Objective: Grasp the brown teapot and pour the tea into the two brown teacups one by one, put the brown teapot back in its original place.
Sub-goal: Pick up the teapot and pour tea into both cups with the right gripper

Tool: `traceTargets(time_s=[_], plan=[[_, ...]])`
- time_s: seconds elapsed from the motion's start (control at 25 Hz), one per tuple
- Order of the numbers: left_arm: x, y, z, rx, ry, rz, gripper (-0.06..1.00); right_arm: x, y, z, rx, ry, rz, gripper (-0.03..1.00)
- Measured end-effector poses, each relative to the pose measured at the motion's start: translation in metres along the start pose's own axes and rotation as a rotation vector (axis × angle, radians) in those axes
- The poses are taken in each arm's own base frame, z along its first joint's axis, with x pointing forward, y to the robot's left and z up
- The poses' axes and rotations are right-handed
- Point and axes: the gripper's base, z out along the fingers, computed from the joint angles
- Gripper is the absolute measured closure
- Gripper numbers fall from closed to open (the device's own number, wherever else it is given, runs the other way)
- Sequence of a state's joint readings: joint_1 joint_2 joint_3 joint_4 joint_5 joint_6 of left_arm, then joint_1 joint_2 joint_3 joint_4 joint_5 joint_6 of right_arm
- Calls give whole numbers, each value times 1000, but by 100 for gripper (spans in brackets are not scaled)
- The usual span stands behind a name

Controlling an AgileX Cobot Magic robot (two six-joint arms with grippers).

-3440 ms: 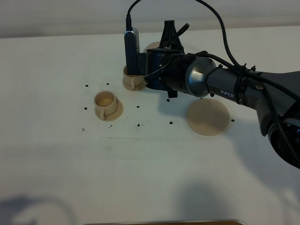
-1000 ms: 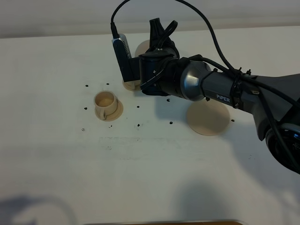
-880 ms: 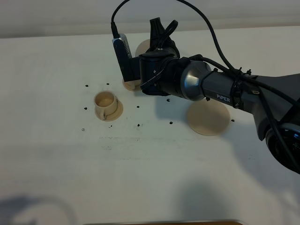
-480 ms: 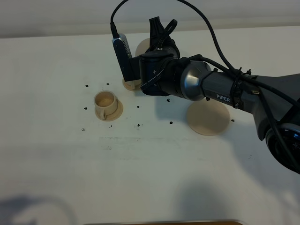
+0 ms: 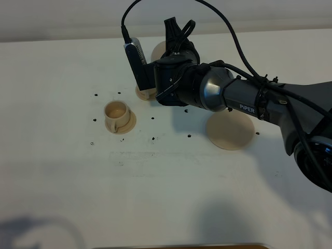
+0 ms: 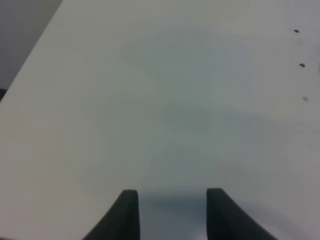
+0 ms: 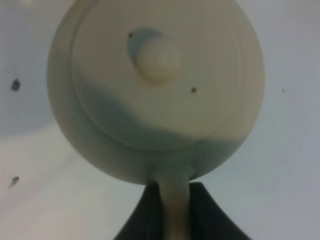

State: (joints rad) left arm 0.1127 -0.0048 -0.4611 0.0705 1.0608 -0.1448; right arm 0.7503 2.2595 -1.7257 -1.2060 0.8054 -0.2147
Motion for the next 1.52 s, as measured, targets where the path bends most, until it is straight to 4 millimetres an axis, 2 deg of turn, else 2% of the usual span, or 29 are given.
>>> traceTargets(time_s=[1.52], plan=[[0,0,0,0,0,0,64,1,-3,0,31,8,-36,86]])
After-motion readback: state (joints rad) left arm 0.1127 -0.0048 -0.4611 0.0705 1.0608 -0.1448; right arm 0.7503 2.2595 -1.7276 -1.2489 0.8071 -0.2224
